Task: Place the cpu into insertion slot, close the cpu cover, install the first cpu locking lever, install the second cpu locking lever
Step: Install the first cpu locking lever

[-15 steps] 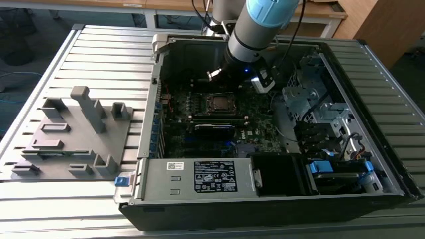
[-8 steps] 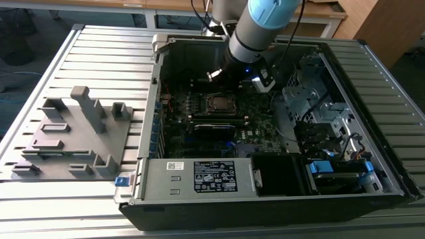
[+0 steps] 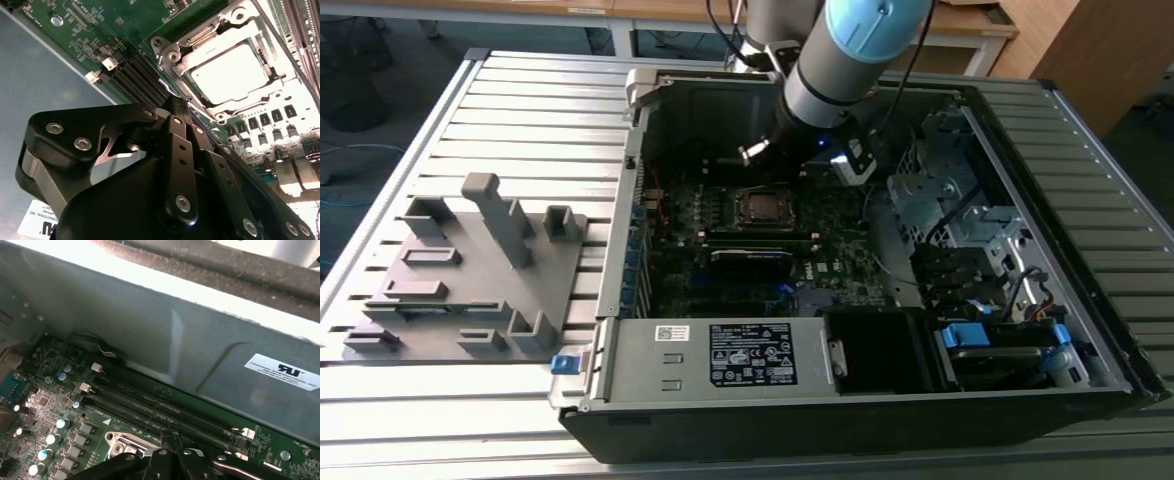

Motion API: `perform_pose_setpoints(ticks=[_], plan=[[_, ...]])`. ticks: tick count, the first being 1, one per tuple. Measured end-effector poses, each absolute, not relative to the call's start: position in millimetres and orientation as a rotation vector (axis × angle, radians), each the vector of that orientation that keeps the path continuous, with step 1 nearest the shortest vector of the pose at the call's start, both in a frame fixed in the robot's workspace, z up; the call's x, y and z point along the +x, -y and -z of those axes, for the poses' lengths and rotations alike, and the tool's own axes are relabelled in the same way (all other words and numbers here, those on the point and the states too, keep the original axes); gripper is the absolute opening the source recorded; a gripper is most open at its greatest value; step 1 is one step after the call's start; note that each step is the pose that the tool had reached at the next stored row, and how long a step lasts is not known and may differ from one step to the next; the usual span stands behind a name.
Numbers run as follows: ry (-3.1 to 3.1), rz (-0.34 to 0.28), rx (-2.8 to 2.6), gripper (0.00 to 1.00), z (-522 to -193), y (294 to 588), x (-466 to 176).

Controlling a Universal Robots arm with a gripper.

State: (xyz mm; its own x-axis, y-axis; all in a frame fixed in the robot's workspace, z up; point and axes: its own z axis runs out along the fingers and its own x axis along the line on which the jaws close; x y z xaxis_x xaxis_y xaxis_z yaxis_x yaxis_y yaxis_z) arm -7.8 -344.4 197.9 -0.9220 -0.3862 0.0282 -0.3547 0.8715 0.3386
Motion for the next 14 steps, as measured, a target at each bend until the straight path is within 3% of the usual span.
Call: perform_pose_setpoints(ticks=[14], plan=[[2.917, 0.507, 0.676, 0.1, -191.2, 344.4, -2.6]])
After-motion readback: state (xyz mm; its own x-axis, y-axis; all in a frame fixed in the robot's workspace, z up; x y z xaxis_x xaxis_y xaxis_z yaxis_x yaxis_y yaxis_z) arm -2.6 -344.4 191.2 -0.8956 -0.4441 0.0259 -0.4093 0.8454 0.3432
